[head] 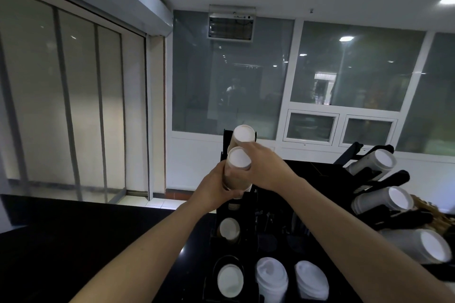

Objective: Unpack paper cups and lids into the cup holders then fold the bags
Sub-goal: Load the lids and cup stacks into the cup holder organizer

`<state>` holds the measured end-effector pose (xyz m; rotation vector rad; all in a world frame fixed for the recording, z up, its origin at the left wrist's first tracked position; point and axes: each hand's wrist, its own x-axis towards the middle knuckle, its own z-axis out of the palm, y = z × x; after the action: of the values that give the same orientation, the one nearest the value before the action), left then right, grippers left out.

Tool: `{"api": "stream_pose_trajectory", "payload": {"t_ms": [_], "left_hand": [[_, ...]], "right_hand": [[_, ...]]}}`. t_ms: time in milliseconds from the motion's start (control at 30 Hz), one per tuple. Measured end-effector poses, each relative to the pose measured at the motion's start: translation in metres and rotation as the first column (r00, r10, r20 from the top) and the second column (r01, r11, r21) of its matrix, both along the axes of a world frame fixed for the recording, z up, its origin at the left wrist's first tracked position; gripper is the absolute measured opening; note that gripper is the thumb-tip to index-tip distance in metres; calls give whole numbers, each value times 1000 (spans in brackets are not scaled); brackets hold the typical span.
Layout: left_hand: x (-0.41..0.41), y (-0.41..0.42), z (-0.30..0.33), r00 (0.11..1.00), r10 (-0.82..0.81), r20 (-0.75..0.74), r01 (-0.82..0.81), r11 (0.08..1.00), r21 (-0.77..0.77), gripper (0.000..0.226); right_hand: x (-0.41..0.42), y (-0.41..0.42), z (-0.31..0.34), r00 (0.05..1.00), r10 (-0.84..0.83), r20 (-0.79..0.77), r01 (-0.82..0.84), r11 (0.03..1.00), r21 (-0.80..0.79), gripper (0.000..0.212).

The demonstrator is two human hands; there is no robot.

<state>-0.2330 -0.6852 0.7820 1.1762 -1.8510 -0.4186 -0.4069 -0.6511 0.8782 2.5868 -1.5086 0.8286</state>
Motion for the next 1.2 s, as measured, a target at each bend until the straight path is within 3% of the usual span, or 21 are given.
{"api": "stream_pose_trajectory", "payload": {"t_ms": [200, 500, 800, 1067, 1200], "left_hand": [[-1, -3, -5, 1000, -7, 7, 7, 1000, -21, 77], [2, -3, -7, 999, 49, -21, -50, 999, -20, 74], [0, -3, -6, 998, 59, 2, -59, 998, -2, 74], [-2, -5, 1, 999, -2, -39, 4, 999, 44, 85], [1, -6, 3, 998, 3, -60, -1, 999, 44, 82]], "right_hand": [[12, 2, 6, 993, -106, -60, 104, 994, -30, 67], [8, -7, 19, 987, 15, -162, -14, 1000, 7, 55], [0, -12, 17, 995, 30, -98, -31, 1000, -6, 55], [-1, -10, 18, 989, -99, 111, 98, 995, 13, 64], [-2, -11, 22, 997, -48, 63, 46, 998, 42, 63]]}}
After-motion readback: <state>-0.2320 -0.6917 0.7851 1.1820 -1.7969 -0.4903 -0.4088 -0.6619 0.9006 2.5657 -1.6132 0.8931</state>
